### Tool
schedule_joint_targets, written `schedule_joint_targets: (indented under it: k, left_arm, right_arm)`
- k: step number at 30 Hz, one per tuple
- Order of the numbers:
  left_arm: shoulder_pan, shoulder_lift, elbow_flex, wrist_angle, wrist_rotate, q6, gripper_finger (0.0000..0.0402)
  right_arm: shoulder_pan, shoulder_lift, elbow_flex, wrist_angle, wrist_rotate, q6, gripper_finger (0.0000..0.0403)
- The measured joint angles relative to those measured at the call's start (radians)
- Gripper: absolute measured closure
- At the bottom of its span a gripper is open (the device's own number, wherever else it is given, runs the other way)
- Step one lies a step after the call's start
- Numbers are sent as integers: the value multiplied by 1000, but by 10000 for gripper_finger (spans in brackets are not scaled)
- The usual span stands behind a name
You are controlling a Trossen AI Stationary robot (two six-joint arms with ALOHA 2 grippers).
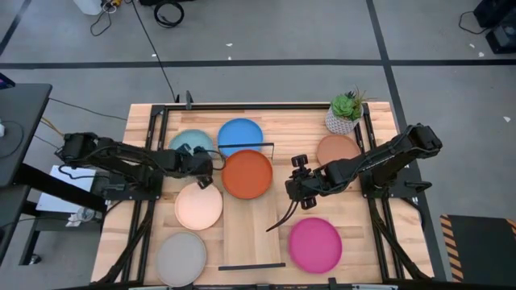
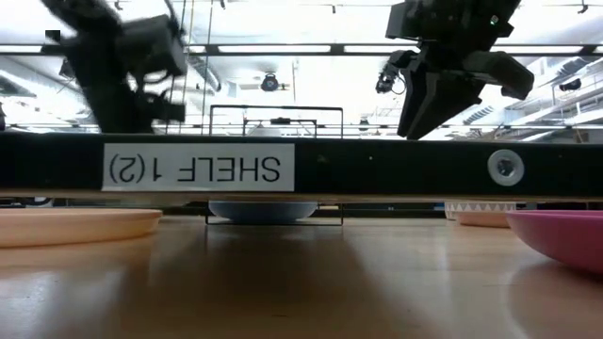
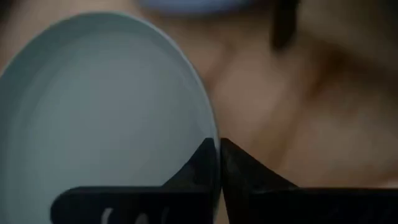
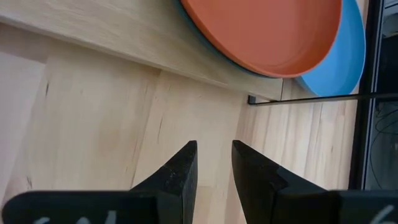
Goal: Place and stack plates onto a shelf
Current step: Put the light blue plate on the shelf
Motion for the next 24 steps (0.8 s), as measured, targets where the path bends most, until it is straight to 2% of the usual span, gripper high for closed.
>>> schedule_joint_targets:
  k: [4, 8, 12, 15, 21, 24]
  left_arm:
    - [0, -66, 108, -100, -129, 95, 387]
    - [-13, -132, 209, -99, -209, 322, 387]
    - [-42, -163, 289, -52, -210, 552, 384]
    - [-84, -173, 323, 23, -114, 687, 380]
    - [-208, -167, 322, 166, 322, 944, 385]
    - [-292, -163, 313, 195, 441, 1054, 384]
  right_arm:
    - [0, 0, 0, -2, 0, 5, 298]
    - [0, 0, 0, -7, 0, 8, 298]
    - [0, 0, 0, -22, 1, 15, 298]
    - [2, -11, 1, -82, 18, 62, 298]
    - [2, -79, 2, -228, 68, 200, 298]
    - [2, -124, 3, -259, 85, 246, 298]
